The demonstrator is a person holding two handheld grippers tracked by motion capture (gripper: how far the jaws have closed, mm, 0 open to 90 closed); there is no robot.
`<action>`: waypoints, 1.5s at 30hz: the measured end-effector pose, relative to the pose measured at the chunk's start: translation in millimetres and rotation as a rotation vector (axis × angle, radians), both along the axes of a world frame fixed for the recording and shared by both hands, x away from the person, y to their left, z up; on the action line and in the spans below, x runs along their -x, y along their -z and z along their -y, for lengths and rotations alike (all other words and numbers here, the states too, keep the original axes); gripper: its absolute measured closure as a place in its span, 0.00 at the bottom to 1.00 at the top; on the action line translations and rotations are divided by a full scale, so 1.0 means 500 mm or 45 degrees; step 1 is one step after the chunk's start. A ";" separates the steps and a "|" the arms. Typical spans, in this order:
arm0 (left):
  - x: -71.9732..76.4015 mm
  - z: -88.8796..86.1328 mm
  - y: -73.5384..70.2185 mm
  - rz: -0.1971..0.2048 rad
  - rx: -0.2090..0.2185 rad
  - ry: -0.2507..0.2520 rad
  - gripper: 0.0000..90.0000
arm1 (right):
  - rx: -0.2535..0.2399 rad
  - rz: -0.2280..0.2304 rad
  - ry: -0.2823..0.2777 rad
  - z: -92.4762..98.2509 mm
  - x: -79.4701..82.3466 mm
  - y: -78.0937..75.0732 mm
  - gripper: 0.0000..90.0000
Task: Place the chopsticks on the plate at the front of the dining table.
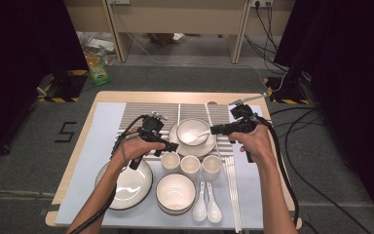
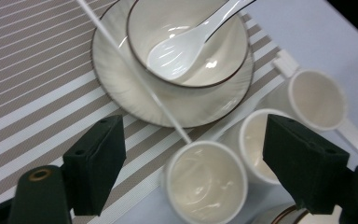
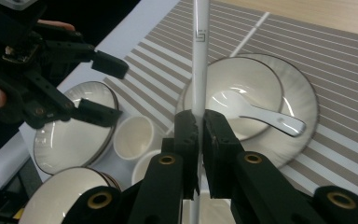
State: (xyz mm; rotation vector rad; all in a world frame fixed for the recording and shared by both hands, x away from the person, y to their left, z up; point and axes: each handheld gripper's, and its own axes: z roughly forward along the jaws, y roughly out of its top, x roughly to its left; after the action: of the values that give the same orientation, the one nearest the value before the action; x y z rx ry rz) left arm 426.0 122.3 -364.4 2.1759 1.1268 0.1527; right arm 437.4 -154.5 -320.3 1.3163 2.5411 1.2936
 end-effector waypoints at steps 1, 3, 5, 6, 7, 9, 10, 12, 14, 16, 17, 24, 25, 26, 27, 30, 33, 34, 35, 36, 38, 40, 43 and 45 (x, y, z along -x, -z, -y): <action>0.002 0.005 -0.003 0.002 0.003 0.013 0.22 | -0.005 -0.001 -0.004 -0.009 -0.002 0.001 0.94; 0.006 0.016 -0.010 0.006 0.022 0.033 0.22 | -0.015 0.001 -0.015 -0.024 -0.006 0.002 0.94; 0.010 0.026 -0.015 0.011 0.021 0.058 0.22 | -0.045 0.006 -0.008 -0.033 -0.009 0.000 0.94; 0.011 0.032 -0.018 0.008 0.028 0.072 0.22 | -0.057 0.002 -0.009 -0.038 -0.011 0.001 0.94; 0.011 0.036 -0.020 0.001 0.042 0.080 0.22 | -0.052 0.008 -0.002 -0.044 -0.012 0.000 0.94; 0.013 0.043 -0.022 0.004 0.049 0.083 0.23 | -0.071 0.012 0.000 -0.051 -0.015 0.001 0.94; 0.013 0.047 -0.024 0.008 0.046 0.089 0.23 | -0.081 0.009 0.003 -0.053 -0.016 0.001 0.94; 0.015 0.055 -0.029 0.015 0.063 0.104 0.24 | -0.089 0.006 0.005 -0.063 -0.019 0.004 0.94; 0.016 0.061 -0.034 0.013 0.092 0.109 0.24 | -0.105 0.006 0.005 -0.070 -0.022 0.006 0.94; 0.018 0.068 -0.038 0.019 0.092 0.119 0.24 | -0.124 0.003 0.013 -0.076 -0.025 0.007 0.94; 0.018 0.071 -0.039 0.019 0.099 0.123 0.24 | -0.133 0.000 0.013 -0.079 -0.026 0.008 0.94; 0.016 0.084 -0.036 0.000 0.150 0.133 0.38 | -0.188 0.014 0.019 -0.088 -0.029 0.004 0.94; 0.016 0.087 -0.036 -0.003 0.161 0.131 0.41 | -0.193 0.012 0.019 -0.089 -0.028 0.003 0.94; 0.015 0.088 -0.036 -0.009 0.172 0.139 0.42 | -0.196 0.013 0.019 -0.089 -0.028 0.002 0.94; 0.015 0.090 -0.037 -0.015 0.187 0.139 0.45 | -0.191 0.017 0.022 -0.090 -0.029 0.002 0.94; 0.014 0.098 -0.039 -0.028 0.177 0.129 0.52 | -0.216 0.016 0.026 -0.091 -0.030 0.001 0.94; 0.013 0.106 -0.043 -0.043 0.189 0.135 0.58 | -0.216 0.017 0.026 -0.093 -0.030 0.002 0.94; 0.013 0.108 -0.045 -0.044 0.192 0.131 0.61 | -0.225 0.017 0.026 -0.094 -0.030 0.002 0.94; 0.013 0.110 -0.046 -0.041 0.180 0.128 0.63 | -0.230 0.015 0.024 -0.094 -0.030 0.002 0.94; 0.013 0.112 -0.047 -0.036 0.172 0.124 0.64 | -0.233 0.015 0.026 -0.094 -0.029 0.001 0.94; 0.011 0.111 -0.050 -0.042 0.178 0.123 0.67 | -0.241 0.015 0.028 -0.093 -0.029 -0.001 0.94; 0.008 0.110 -0.049 -0.036 0.193 0.106 0.70 | -0.249 0.015 0.030 -0.092 -0.028 -0.003 0.94; 0.002 0.109 -0.040 -0.048 0.203 0.104 0.77 | -0.238 0.016 0.032 -0.089 -0.026 -0.005 0.94; 0.000 0.107 -0.039 -0.063 0.242 0.096 0.84 | -0.239 0.020 0.035 -0.085 -0.027 -0.005 0.94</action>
State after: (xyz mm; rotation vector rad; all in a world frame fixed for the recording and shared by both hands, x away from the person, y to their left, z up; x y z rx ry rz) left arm 426.2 68.9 -345.0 2.0585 1.0407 -0.0401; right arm 450.9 -111.9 -317.7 1.3595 2.4325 1.5636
